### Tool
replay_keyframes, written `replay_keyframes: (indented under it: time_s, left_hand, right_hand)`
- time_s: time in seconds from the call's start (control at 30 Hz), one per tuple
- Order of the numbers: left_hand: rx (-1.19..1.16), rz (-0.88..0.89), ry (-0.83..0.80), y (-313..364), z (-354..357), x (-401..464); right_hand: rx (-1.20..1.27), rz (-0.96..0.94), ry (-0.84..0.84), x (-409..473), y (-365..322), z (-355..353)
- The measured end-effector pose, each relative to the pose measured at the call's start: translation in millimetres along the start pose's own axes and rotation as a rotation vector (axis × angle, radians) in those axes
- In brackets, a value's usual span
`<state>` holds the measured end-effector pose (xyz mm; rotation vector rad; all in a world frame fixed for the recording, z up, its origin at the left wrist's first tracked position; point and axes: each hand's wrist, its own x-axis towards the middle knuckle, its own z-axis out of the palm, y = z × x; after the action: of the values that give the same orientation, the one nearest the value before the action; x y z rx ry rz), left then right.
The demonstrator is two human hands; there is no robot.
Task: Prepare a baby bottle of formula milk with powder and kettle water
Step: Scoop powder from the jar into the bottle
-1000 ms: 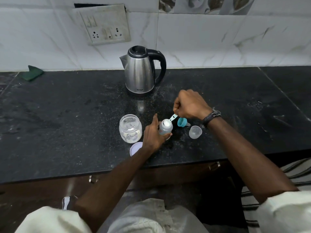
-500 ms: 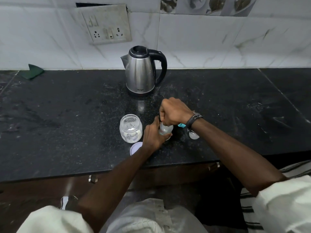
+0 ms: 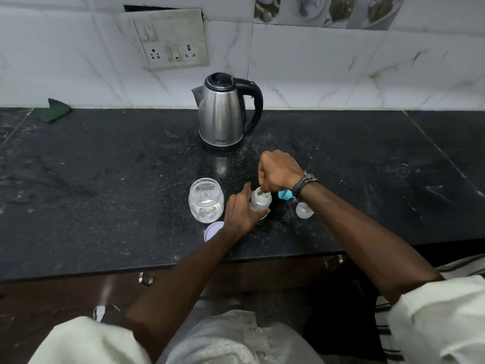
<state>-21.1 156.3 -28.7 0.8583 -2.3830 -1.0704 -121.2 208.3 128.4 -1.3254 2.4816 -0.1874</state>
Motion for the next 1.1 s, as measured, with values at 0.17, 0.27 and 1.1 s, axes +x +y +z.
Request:
replay_keyframes:
  time_s: [0.17, 0.27, 1.1]
  left_hand:
    - [-0.003, -0.008, 0.003, -2.2, 0.9, -0.1]
    - [0.012, 0.006, 0.014, -3.0, 1.8, -0.4]
    - [0.007, -0.042, -0.024, 9.3, -5.8, -6.3]
  right_hand:
    - [0.002, 0.03, 0.048, 0.3, -2.5, -0.3]
    - [0.031, 0.021, 0.018, -2.1, -4.7, 0.1]
    - [-0.105, 0.007, 0.098, -8.7, -5.8, -1.5]
